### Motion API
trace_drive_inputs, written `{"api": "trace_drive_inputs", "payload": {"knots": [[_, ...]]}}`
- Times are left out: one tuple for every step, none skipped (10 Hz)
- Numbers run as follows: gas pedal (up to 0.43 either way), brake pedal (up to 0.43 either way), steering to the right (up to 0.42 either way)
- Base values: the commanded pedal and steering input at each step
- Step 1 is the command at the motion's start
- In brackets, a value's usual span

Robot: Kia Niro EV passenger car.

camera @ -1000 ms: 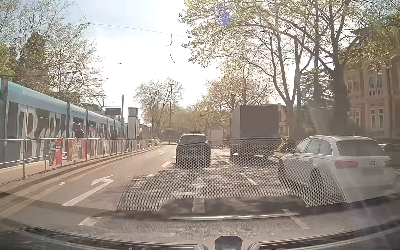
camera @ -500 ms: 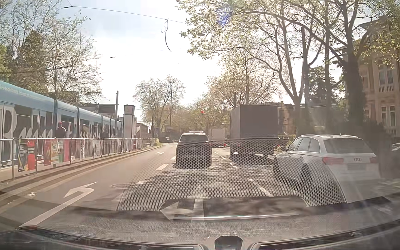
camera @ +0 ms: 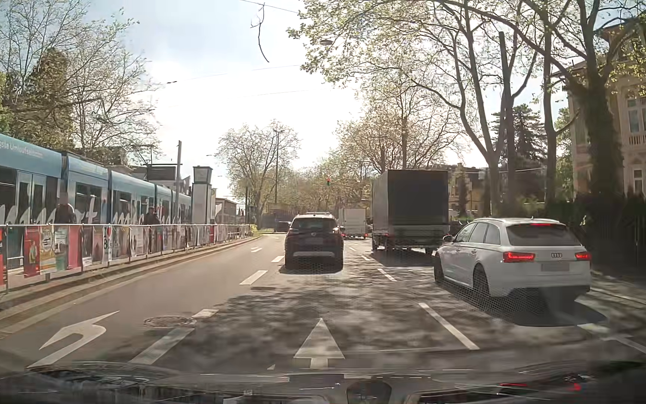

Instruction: Follow the waypoints while adhering to traffic rules and regulations

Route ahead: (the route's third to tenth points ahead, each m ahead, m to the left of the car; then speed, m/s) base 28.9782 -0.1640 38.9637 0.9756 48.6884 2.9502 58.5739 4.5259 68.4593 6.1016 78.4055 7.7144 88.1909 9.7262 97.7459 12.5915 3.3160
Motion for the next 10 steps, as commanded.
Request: {"api": "trace_drive_inputs", "payload": {"knots": [[0.000, 0.000, -0.010], [0.000, 0.000, -0.010], [0.000, 0.000, -0.010], [0.000, 0.000, -0.010], [0.000, 0.000, -0.009], [0.000, 0.000, -0.009], [0.000, 0.000, -0.009], [0.000, 0.000, -0.009], [0.000, 0.000, -0.009], [0.000, 0.000, -0.009]]}}
